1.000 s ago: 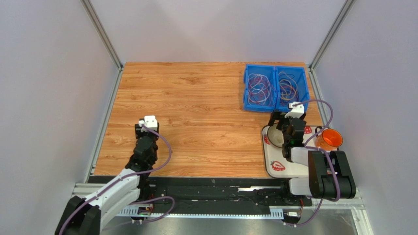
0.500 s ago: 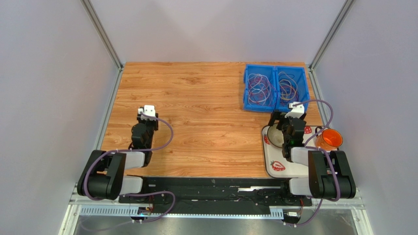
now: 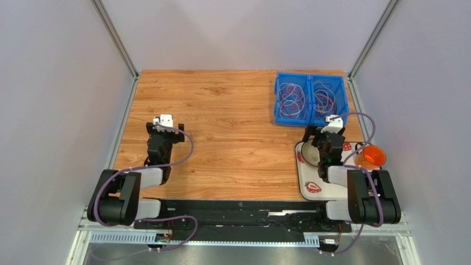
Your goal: Untangle the cables
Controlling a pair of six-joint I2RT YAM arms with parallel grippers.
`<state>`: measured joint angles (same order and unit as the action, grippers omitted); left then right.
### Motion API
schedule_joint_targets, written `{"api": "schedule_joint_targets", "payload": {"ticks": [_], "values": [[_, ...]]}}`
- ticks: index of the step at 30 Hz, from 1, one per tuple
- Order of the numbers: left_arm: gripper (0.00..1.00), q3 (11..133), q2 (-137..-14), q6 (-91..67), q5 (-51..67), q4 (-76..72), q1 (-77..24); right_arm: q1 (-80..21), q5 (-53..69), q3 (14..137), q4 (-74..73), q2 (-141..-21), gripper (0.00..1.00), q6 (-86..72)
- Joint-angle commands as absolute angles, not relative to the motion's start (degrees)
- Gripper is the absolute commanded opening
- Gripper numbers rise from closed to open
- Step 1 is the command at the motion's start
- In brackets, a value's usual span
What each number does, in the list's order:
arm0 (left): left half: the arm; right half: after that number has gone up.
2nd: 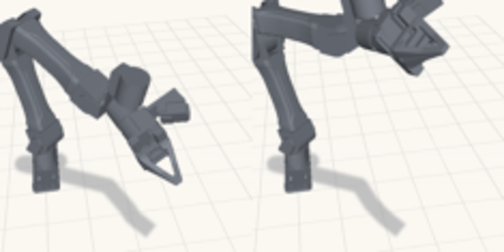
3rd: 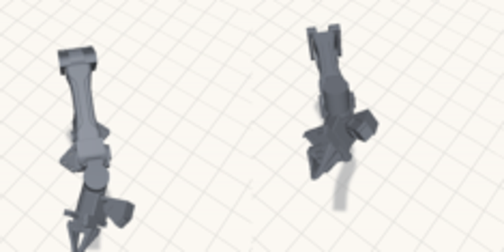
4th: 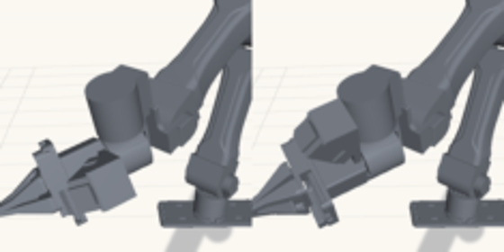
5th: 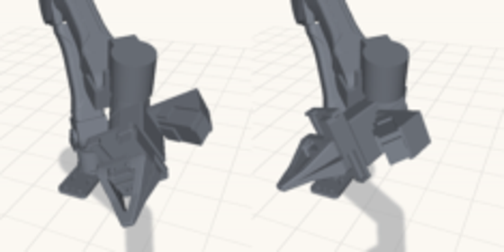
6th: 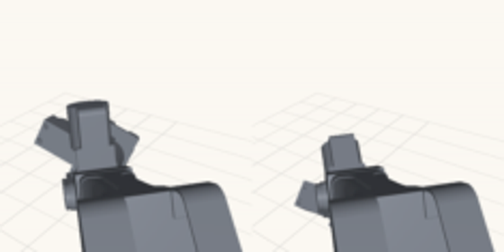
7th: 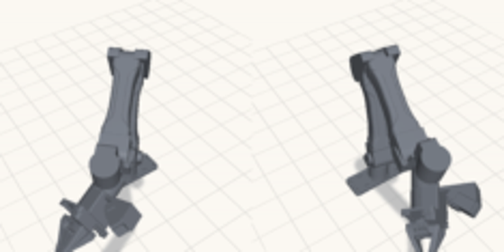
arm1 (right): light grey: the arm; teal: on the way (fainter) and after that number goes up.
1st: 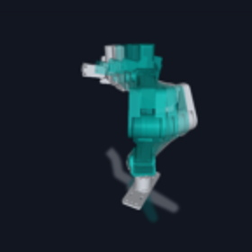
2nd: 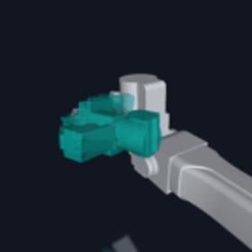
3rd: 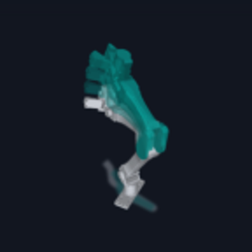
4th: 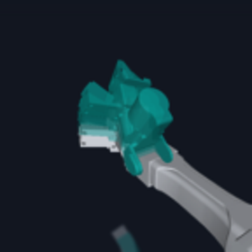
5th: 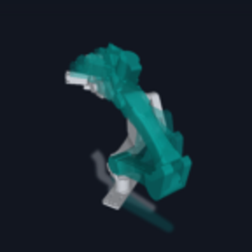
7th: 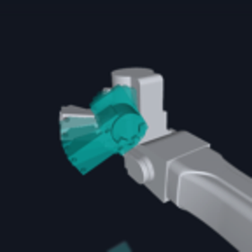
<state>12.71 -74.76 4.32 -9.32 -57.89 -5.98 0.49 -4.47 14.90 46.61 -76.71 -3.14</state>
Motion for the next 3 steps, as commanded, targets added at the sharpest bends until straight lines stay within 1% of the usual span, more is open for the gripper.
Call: {"api": "schedule_joint_targets", "payload": {"ticks": [1, 3], "values": [[0.99, 13.8, -74.3, 3.3, -9.1, -59.3, -5.6, 0.3, -5.4, 14.9, 50.6, -76.9, 1.00, -2.6], [0.99, 13.8, -74.4, 3.3, -9.1, -59.6, -5.6, 0.3, -5.3, 14.8, 50.7, -76.7, 1.00, -2.4]]}}
